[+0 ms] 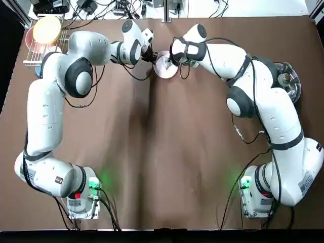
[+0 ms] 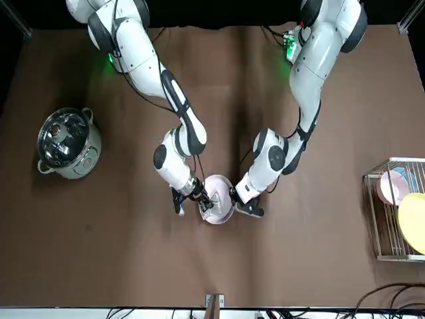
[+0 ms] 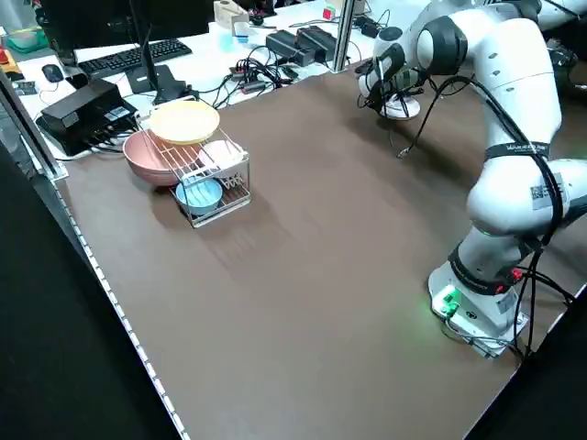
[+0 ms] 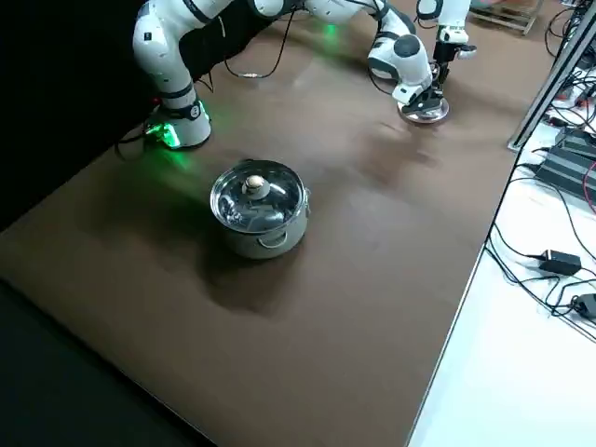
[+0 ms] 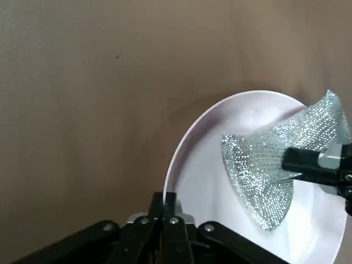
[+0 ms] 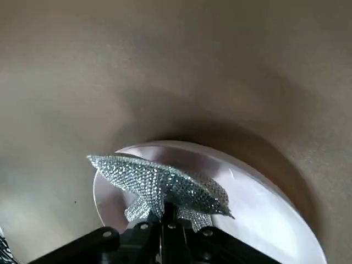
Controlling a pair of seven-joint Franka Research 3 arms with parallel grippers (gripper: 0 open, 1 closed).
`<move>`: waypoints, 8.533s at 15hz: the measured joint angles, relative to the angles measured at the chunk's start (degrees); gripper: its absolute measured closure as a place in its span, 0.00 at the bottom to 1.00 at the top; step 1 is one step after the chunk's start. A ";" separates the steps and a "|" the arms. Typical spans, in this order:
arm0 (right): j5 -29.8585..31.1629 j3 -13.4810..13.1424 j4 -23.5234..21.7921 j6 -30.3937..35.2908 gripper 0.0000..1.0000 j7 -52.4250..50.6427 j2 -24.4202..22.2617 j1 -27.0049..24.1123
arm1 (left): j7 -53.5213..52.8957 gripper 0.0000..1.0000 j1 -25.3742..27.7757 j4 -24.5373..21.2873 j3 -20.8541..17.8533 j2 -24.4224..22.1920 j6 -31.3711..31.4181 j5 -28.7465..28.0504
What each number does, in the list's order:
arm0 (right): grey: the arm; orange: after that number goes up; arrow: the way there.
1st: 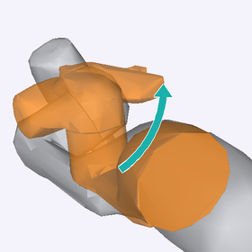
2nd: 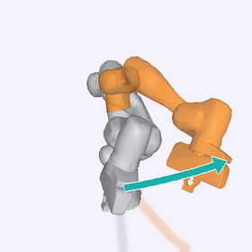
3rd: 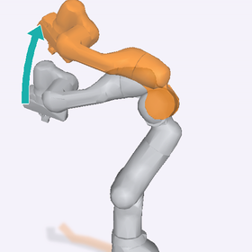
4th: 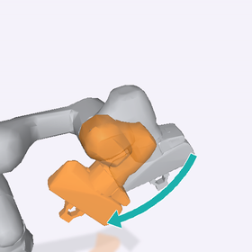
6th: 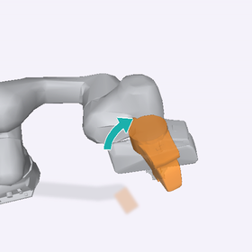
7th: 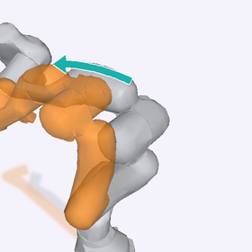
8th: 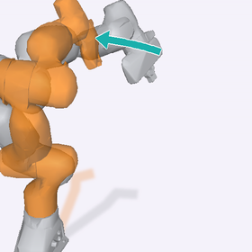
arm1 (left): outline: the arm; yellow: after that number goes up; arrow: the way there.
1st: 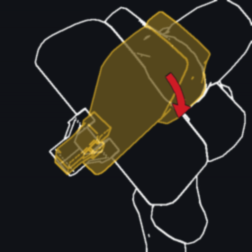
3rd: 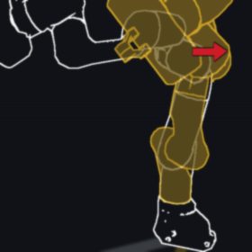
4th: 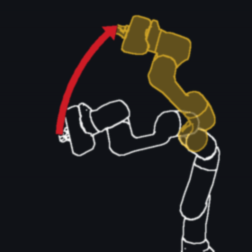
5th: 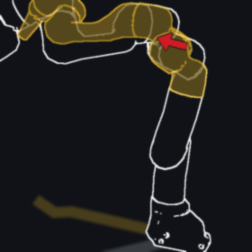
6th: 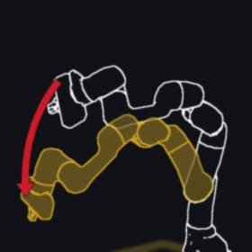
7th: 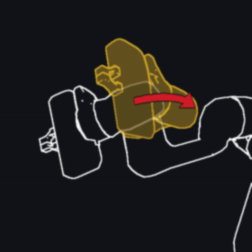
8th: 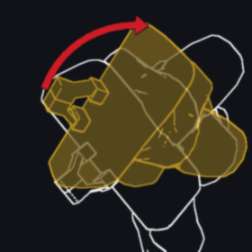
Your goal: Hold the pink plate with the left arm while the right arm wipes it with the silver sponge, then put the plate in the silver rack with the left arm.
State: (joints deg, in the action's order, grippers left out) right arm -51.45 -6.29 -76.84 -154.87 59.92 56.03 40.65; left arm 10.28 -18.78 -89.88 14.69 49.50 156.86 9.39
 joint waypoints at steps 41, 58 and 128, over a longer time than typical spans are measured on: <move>5.91 -12.80 -6.44 -4.03 0.98 3.04 -1.21 17.81 | 2.27 0.97 -0.04 0.01 0.01 0.00 0.00 -1.09; 7.60 -15.71 -1.86 18.10 0.98 3.93 -2.23 12.65 | 2.87 0.97 -0.05 0.01 0.00 -0.01 0.00 -1.10; 40.07 -12.20 12.20 82.32 0.00 -67.14 -35.00 -29.64 | -7.63 0.97 73.40 8.60 14.30 -13.65 -29.51 -9.18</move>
State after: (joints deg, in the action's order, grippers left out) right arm -11.38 -18.49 -64.64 -72.56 -7.22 21.03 11.01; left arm 2.65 54.62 -81.29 29.00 35.85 127.35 0.21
